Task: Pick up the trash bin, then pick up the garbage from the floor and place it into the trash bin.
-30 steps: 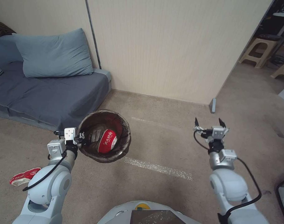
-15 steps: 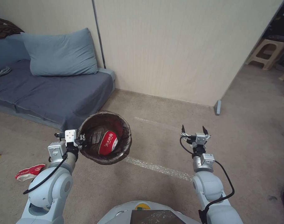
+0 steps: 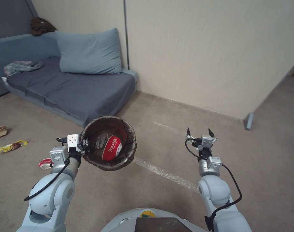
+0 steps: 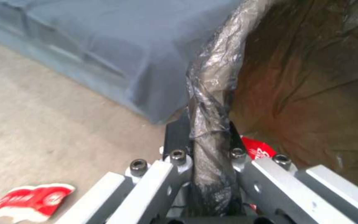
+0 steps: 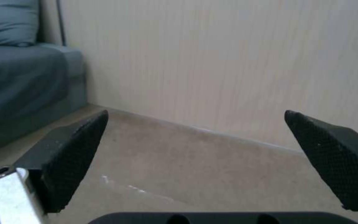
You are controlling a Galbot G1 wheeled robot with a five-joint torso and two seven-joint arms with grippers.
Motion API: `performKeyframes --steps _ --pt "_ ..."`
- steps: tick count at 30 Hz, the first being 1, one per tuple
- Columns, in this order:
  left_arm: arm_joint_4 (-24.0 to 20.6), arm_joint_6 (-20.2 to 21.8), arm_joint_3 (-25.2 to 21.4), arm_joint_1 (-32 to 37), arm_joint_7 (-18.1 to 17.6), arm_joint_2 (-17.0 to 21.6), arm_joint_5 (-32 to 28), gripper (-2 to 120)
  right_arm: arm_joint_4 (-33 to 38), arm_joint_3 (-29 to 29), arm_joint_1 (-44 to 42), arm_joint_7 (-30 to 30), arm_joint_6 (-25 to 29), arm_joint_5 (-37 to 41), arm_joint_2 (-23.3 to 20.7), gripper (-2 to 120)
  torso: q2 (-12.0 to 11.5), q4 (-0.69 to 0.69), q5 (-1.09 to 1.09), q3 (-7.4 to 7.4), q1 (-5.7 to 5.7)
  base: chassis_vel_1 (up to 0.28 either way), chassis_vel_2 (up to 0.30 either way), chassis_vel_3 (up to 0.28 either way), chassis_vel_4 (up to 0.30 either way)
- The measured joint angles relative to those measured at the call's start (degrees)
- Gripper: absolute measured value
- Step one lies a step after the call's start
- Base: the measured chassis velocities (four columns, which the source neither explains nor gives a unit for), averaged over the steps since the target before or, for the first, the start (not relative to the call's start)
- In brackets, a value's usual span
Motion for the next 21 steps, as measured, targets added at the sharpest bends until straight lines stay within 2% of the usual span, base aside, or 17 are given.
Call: performKeyframes --steps 21 --pt "-0.07 -0.01 -0.23 0.05 0.24 0.03 0.22 0 1.58 -0.15 -0.11 0.19 -1.74 1.06 -0.3 100 0.0 0.0 0.0 0.0 0.0 0.085 0.083 0.078 0.087"
